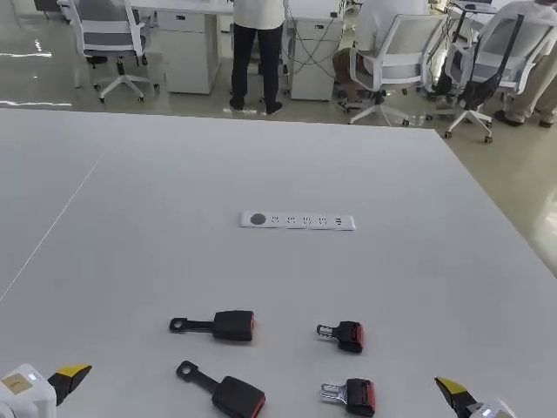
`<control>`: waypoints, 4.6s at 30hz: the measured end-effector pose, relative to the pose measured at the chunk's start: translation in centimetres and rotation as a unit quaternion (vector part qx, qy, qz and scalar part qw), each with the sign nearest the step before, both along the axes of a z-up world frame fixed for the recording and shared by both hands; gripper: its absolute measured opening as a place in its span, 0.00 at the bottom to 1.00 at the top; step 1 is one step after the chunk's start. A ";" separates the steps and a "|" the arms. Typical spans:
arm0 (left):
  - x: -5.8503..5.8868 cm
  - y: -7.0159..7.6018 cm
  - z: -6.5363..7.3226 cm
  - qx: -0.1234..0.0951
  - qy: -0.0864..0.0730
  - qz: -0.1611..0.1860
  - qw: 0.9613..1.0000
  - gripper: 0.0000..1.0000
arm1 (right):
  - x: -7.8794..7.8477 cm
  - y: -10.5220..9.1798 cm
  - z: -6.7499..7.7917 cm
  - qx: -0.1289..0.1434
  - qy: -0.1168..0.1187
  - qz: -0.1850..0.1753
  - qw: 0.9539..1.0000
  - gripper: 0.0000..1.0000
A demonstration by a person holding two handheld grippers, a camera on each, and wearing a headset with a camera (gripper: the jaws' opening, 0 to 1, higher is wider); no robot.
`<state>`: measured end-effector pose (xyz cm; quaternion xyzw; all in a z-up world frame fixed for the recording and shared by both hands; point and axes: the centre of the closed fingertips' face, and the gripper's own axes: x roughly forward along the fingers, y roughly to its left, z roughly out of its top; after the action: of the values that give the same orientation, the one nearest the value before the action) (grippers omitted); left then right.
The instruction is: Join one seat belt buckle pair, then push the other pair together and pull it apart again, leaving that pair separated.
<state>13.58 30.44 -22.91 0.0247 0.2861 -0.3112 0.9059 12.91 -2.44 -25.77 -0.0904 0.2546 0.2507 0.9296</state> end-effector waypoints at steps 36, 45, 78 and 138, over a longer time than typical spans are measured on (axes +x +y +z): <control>0.9 1.3 -2.1 -0.011 0.007 0.002 1.000 1.00 | 0.3 -0.4 0.1 0.021 0.004 -0.022 1.000 0.93; 0.8 0.9 -1.9 -0.020 0.007 0.004 1.000 1.00 | 0.4 -0.6 0.5 0.038 0.001 -0.035 0.999 0.94; 1.2 -2.8 -3.4 0.030 0.024 -0.102 0.994 1.00 | 1.5 -0.2 -1.6 0.005 0.041 0.026 0.999 0.91; 4.7 -13.0 -14.2 0.200 0.017 -0.537 0.819 0.44 | 4.5 2.4 -11.3 -0.113 0.202 0.313 0.921 0.46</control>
<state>18.24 17.49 -37.06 0.3495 0.2991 -0.6847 0.5653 17.40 -0.07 -37.04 -0.2174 0.4227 0.5109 0.7163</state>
